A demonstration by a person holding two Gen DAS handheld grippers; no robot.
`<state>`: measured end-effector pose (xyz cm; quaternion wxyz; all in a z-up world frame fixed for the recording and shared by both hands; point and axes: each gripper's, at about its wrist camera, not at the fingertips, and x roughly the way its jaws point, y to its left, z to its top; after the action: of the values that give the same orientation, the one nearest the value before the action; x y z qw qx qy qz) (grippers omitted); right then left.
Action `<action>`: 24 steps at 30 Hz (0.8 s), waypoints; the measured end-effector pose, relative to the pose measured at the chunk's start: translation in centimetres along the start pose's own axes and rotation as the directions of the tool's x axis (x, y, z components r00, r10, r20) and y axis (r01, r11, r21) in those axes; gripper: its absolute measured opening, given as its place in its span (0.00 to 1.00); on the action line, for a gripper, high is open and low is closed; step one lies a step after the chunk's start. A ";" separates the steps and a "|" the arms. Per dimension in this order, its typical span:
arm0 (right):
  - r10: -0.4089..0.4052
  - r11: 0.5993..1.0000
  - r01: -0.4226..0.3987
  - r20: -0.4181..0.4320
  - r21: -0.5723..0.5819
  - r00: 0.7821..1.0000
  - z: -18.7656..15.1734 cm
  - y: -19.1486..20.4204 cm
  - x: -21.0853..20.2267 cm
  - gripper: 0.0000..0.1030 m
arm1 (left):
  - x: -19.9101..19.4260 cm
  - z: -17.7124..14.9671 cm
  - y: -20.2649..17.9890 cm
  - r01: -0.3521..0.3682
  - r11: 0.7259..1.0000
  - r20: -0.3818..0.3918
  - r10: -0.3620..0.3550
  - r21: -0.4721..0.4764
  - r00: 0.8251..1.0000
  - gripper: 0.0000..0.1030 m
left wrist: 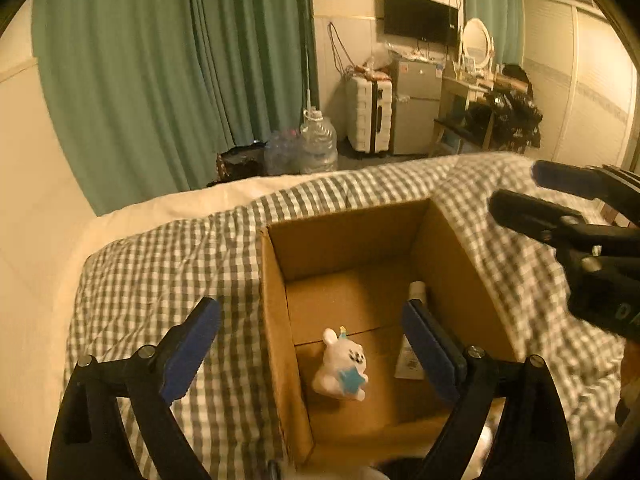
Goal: Organize objects
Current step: 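Carry the bear and tube over the box and open both tools to drop them, then grasp the white sock with the left tool while the right tool grasps the tape roll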
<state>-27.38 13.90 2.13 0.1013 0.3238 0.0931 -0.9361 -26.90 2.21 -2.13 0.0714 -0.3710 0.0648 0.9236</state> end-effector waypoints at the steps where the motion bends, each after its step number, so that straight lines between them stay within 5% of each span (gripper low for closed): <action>1: -0.007 1.000 0.007 0.015 0.003 1.000 0.3 -0.2 -1.7 0.66 | -1.2 0.1 0.1 0.001 1.000 0.010 -0.001 -0.003 1.000 0.94; 12: -0.009 1.000 0.010 0.098 -0.002 0.995 1.3 -0.5 -14.6 0.82 | -14.0 0.5 0.4 -0.056 0.998 0.134 0.055 -0.002 0.989 1.00; 24: -0.041 0.993 0.047 0.064 -0.104 0.997 -2.8 2.9 -17.1 0.84 | -18.7 -3.4 0.9 -0.199 0.980 0.182 0.200 -0.024 0.963 1.00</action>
<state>-11.87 13.95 10.33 0.1004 0.2866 0.1466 -0.9414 -11.44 -0.87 8.53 -0.0175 -0.2759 0.0925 0.9566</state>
